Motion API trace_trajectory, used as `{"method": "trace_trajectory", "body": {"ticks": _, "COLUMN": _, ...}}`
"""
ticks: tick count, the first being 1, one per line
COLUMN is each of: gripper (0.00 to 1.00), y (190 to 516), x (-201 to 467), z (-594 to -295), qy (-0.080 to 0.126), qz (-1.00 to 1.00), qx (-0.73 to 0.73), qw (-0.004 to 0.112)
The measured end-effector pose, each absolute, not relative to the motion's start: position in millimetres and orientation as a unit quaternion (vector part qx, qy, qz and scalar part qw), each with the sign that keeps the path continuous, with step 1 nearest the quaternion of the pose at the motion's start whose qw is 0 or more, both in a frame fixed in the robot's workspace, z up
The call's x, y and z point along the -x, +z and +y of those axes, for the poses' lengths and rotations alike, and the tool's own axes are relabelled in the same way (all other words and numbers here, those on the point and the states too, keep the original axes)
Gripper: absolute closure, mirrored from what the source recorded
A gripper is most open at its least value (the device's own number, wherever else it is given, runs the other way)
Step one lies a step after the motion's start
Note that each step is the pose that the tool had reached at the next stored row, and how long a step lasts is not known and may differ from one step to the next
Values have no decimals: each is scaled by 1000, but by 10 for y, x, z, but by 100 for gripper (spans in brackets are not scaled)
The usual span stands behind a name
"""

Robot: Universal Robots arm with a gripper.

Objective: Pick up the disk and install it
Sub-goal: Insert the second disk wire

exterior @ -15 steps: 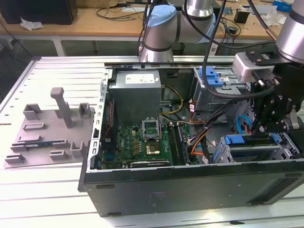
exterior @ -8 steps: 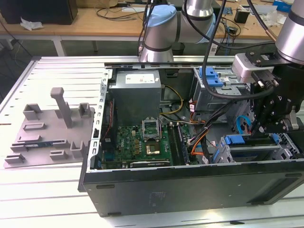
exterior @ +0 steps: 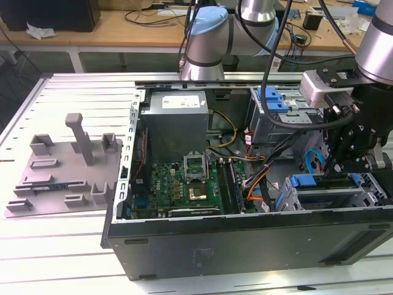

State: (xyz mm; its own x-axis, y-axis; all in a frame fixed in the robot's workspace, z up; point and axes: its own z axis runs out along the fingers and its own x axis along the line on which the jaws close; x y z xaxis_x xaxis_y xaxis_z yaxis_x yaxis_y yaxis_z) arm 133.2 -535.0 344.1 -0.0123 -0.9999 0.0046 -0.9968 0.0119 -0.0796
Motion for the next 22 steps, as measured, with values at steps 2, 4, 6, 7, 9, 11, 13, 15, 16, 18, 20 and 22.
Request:
{"method": "trace_trajectory", "body": {"ticks": 2, "gripper": 84, "y": 3436, "x": -1332, "z": -5350, "qy": -30, "qz": 711, "qx": 702, "qw": 26}}
{"method": "trace_trajectory", "body": {"ticks": 4, "gripper": 84, "y": 3430, "x": -1332, "z": -5350, "qy": -30, "qz": 711, "qx": 702, "qw": 26}}
{"method": "trace_trajectory", "body": {"ticks": 6, "gripper": 84, "y": 3429, "x": -1332, "z": -5350, "qy": -30, "qz": 711, "qx": 702, "qw": 26}}
{"method": "trace_trajectory", "body": {"ticks": 7, "gripper": 84, "y": 3429, "x": -1332, "z": -5350, "qy": -30, "qz": 711, "qx": 702, "qw": 26}}
{"method": "trace_trajectory", "body": {"ticks": 9, "gripper": 84, "y": 3430, "x": -1332, "z": -5349, "qy": -30, "qz": 711, "qx": 702, "qw": 27}}
{"method": "trace_trajectory", "body": {"ticks": 11, "gripper": 84, "y": 3435, "x": -1332, "z": -5350, "qy": -30, "qz": 711, "qx": 702, "qw": 27}}
{"method": "trace_trajectory", "body": {"ticks": 13, "gripper": 84, "y": 3441, "x": -1332, "z": -5350, "qy": -30, "qz": 711, "qx": 702, "qw": 26}}
{"method": "trace_trajectory", "body": {"ticks": 15, "gripper": 84, "y": 3450, "x": -1332, "z": -5350, "qy": -30, "qz": 711, "qx": 702, "qw": 26}}
{"method": "trace_trajectory", "body": {"ticks": 16, "gripper": 84, "y": 3457, "x": -1332, "z": -5350, "qy": -30, "qz": 711, "qx": 702, "qw": 26}}
{"method": "trace_trajectory", "body": {"ticks": 18, "gripper": 84, "y": 3459, "x": -1332, "z": -5349, "qy": -30, "qz": 711, "qx": 702, "qw": 27}}
{"method": "trace_trajectory", "body": {"ticks": 20, "gripper": 84, "y": 3461, "x": -1332, "z": -5350, "qy": -30, "qz": 711, "qx": 702, "qw": 26}}
{"method": "trace_trajectory", "body": {"ticks": 22, "gripper": 84, "y": 3461, "x": -1332, "z": -5350, "qy": -30, "qz": 711, "qx": 702, "qw": 26}}
